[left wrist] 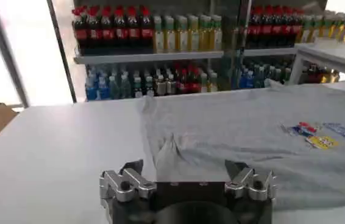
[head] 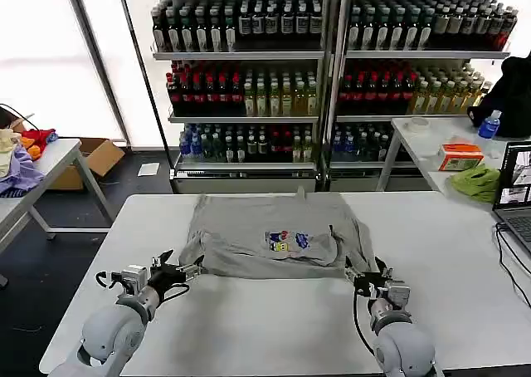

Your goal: Fold and organize the clothes.

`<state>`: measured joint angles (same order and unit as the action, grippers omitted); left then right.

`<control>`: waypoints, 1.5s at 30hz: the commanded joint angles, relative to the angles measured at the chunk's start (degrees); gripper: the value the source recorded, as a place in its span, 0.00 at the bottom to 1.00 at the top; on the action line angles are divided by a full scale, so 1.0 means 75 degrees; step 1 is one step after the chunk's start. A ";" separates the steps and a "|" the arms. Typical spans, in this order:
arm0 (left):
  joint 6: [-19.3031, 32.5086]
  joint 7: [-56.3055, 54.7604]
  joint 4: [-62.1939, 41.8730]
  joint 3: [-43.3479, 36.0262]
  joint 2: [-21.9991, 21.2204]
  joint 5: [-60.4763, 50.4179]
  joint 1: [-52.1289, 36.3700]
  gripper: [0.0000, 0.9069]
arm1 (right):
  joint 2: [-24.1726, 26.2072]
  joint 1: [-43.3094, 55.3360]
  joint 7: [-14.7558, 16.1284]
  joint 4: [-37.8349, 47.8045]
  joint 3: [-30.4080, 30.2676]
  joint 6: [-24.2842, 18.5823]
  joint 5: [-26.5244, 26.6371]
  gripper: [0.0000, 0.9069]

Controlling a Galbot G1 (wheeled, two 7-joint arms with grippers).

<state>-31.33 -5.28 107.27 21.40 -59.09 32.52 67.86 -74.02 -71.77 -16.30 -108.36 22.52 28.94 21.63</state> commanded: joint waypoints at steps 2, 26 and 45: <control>0.0150 0.0033 -0.0653 -0.0087 -0.0168 -0.0049 -0.0034 0.99 | -0.0043 -0.0018 -0.0160 0.0244 -0.0220 0.0058 -0.0023 0.00; 0.0359 0.0001 -0.0486 0.0067 -0.0112 0.0263 0.0170 0.01 | 0.0226 -0.0075 -0.0114 0.0118 -0.0103 0.0139 0.0551 0.00; 0.0024 -0.0332 0.1360 0.0582 -0.0192 0.0126 0.2250 0.01 | 0.0718 -0.1383 0.0084 -0.1365 0.0070 0.0235 0.0871 0.00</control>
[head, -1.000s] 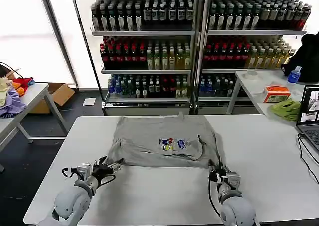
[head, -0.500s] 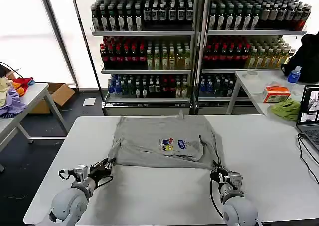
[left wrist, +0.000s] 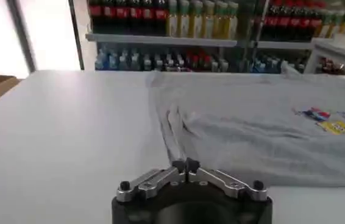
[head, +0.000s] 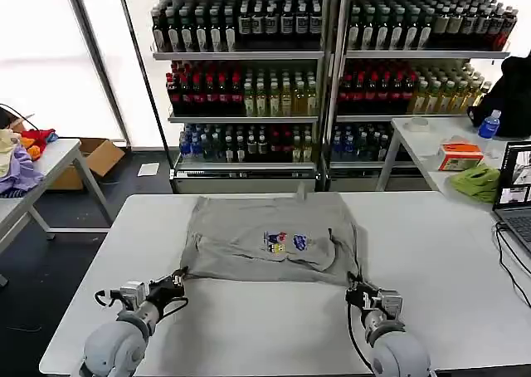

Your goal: Fold and organize the clothes.

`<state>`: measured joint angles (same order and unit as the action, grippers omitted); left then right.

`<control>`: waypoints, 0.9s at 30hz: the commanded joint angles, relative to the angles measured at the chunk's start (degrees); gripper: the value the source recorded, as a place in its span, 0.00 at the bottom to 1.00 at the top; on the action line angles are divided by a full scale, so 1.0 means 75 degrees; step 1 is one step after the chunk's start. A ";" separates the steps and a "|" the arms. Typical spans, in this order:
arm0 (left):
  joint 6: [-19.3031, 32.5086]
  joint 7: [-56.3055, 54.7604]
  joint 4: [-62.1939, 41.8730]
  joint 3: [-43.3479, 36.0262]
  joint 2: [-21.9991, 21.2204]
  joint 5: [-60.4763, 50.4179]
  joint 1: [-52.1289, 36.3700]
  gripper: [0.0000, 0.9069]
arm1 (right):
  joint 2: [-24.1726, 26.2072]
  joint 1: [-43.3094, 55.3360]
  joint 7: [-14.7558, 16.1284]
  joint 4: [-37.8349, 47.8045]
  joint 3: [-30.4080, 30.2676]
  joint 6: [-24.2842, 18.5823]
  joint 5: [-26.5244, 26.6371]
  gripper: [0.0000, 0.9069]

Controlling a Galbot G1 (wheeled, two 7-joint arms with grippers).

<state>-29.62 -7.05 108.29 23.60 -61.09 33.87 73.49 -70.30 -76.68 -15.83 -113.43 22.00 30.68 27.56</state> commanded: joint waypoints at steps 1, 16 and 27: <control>-0.0257 -0.0095 0.1366 0.0342 0.0100 -0.0070 0.1697 0.01 | 0.0292 -0.0951 0.0031 -0.0840 0.0223 0.0002 0.0114 0.00; -0.0371 0.0186 0.3107 0.1862 0.0165 -0.0409 0.4498 0.01 | 0.0759 -0.4014 0.0368 -0.2321 0.1405 -0.0207 0.0168 0.00; -0.0261 0.0429 0.3420 0.2077 0.0191 -0.0798 0.5114 1.00 | 0.0804 -0.4045 0.0453 -0.2388 0.1549 0.0023 0.0007 1.00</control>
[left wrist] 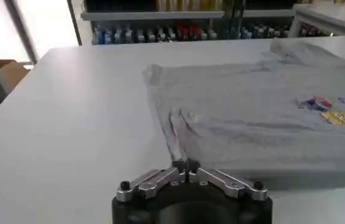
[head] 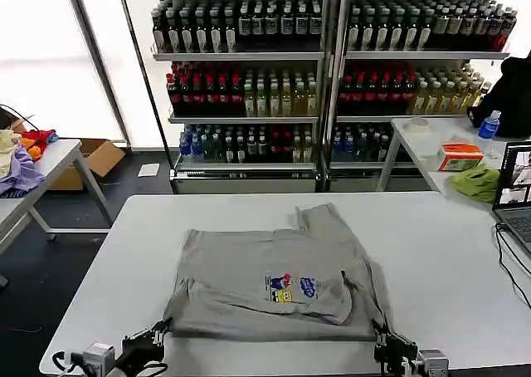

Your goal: Fold and organize the clothes.

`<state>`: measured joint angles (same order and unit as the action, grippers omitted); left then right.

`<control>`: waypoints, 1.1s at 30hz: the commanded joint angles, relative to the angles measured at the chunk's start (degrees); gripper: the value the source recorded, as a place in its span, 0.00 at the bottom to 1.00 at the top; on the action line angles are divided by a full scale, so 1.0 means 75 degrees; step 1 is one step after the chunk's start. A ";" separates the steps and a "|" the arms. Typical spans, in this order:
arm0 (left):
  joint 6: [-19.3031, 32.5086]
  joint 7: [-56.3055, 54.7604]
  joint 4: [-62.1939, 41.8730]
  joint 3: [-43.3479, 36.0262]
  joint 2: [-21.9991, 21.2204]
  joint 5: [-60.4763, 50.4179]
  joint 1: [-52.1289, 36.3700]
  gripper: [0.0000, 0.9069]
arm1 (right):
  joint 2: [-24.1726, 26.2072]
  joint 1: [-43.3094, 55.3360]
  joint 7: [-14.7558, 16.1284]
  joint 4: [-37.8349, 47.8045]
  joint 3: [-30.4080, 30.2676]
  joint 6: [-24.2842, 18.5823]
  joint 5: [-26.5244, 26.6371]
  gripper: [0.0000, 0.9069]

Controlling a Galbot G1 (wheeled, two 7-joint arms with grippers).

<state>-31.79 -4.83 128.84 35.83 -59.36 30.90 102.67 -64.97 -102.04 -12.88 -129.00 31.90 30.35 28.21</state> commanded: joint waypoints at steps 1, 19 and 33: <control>0.0032 0.0127 0.0720 0.0415 -0.0067 -0.0498 0.1203 1.00 | 0.0076 -0.0650 0.0045 -0.0324 0.0238 0.0111 -0.0084 1.00; -0.0159 0.0588 0.0178 0.2239 0.1292 0.0904 -0.0865 1.00 | 0.1486 0.2323 0.1658 0.0228 0.1612 0.0375 0.1519 1.00; -0.0009 0.2576 -0.3482 -0.1662 0.2392 0.1372 -0.5619 1.00 | 0.1208 0.8958 0.2879 0.6234 -0.2730 0.0379 0.1264 1.00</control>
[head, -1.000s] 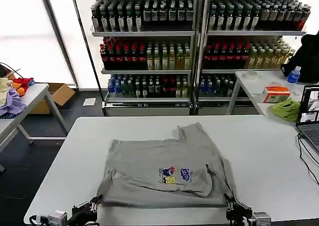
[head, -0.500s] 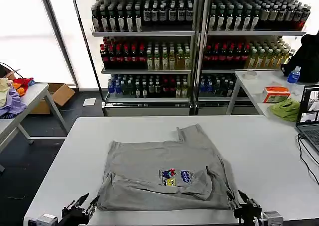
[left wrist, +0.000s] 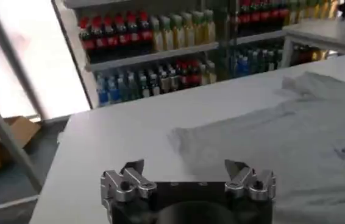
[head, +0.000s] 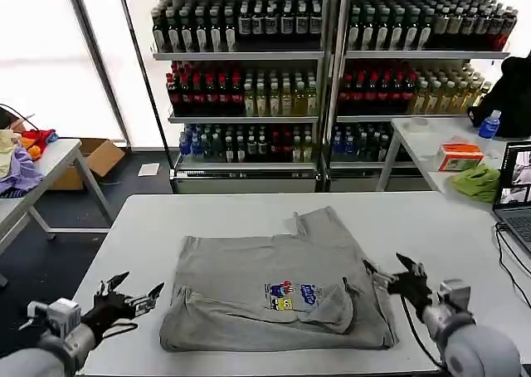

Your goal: Fold and organize the clothes.

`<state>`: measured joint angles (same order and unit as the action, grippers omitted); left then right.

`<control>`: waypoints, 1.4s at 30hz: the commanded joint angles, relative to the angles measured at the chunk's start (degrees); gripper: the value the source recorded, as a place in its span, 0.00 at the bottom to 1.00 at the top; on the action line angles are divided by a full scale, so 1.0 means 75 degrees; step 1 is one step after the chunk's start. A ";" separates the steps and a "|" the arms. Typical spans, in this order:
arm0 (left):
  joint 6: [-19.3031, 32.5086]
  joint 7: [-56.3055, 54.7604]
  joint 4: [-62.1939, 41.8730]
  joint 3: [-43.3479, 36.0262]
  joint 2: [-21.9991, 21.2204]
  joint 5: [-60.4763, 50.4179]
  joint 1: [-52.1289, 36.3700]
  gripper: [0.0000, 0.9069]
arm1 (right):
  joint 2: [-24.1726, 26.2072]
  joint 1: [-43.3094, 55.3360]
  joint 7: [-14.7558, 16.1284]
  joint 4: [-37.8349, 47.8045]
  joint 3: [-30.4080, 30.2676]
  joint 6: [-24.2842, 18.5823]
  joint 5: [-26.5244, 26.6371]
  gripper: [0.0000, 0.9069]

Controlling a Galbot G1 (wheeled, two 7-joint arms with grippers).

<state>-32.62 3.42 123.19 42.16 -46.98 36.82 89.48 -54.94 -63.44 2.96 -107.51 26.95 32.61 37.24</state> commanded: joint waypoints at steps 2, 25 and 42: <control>0.0112 0.1576 -0.3067 -0.2970 0.0587 0.0528 -0.4348 1.00 | -0.0318 0.4197 0.0938 0.3787 -0.2384 0.0072 -0.0188 1.00; 0.0726 0.1418 -0.5843 -0.4777 -0.0359 0.0693 -0.6331 1.00 | -0.1513 0.4548 0.1205 0.5563 -0.2636 0.0075 -0.0795 1.00; 0.0667 0.1501 -0.5836 -0.4761 -0.0480 0.0684 -0.5653 0.01 | -0.1871 0.4764 0.1311 0.6460 -0.2750 0.0071 -0.0992 0.00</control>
<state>-27.38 14.33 80.28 7.65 -50.11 41.86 45.46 -68.07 -28.62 12.53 -62.42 7.02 32.90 30.65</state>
